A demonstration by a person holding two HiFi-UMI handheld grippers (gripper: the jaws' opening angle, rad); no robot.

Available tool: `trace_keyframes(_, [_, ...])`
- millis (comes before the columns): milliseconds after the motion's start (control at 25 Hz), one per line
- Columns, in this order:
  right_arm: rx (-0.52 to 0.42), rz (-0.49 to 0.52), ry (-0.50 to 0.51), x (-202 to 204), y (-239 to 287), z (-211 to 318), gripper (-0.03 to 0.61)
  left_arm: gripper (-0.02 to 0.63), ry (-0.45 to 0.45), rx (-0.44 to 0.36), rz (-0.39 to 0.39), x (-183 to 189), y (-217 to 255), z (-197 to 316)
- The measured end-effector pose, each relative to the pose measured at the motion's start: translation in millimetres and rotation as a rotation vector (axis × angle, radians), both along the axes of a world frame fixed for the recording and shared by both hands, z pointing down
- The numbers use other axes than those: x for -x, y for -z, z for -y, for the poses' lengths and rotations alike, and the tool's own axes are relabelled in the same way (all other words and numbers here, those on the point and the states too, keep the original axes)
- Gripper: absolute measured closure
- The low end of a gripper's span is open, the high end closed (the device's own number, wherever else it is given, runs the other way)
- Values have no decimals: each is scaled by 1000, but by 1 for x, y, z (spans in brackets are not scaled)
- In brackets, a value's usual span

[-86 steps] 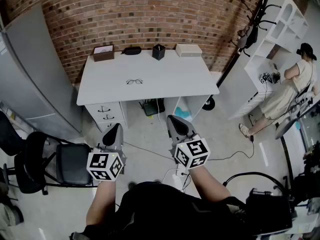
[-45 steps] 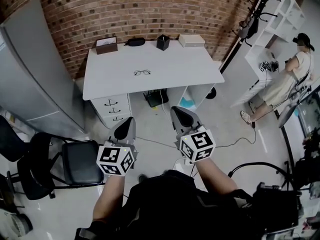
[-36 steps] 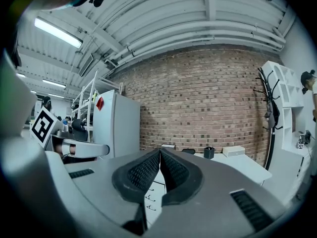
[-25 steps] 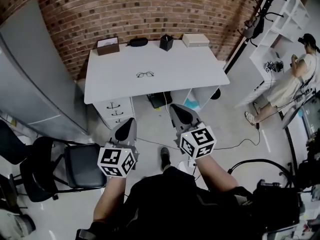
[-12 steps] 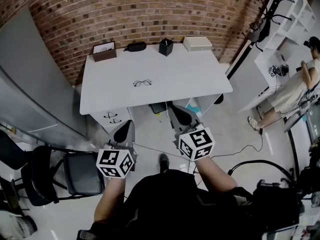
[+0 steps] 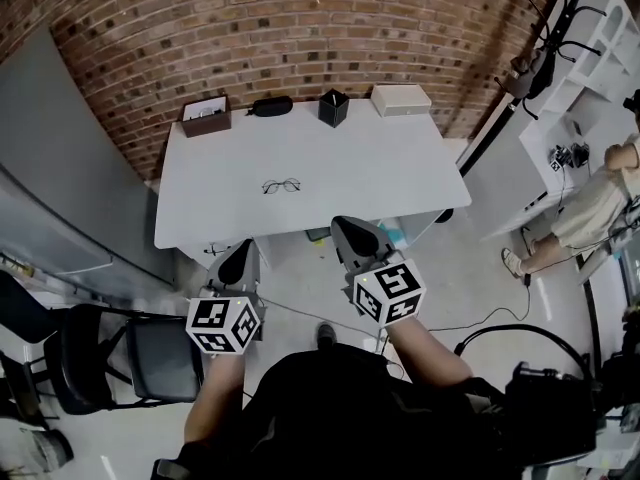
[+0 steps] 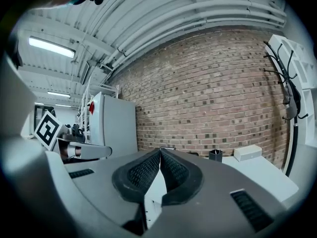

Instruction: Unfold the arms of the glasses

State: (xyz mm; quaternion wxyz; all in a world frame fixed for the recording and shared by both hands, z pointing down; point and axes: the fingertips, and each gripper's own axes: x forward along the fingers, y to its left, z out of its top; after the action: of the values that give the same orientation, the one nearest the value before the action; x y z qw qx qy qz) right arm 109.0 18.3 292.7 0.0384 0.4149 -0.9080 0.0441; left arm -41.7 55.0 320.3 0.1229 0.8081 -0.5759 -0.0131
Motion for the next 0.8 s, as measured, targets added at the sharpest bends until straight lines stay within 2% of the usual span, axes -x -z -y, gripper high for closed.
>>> trace_keyframes(200, [-1, 16, -8, -22, 1, 34, 571, 604, -2, 20, -14, -16, -1, 30])
trace_keyframes(360, [-10, 46, -31, -43, 3, 59, 571, 604, 14, 36, 11, -26, -3, 50])
trace_keyframes(520, [1, 41, 9, -49, -2, 79, 571, 604, 25, 2, 13, -35, 2, 68])
trace_keyframes(800, [-3, 57, 9, -60, -3, 110, 571, 604, 61, 35, 9, -37, -5, 87])
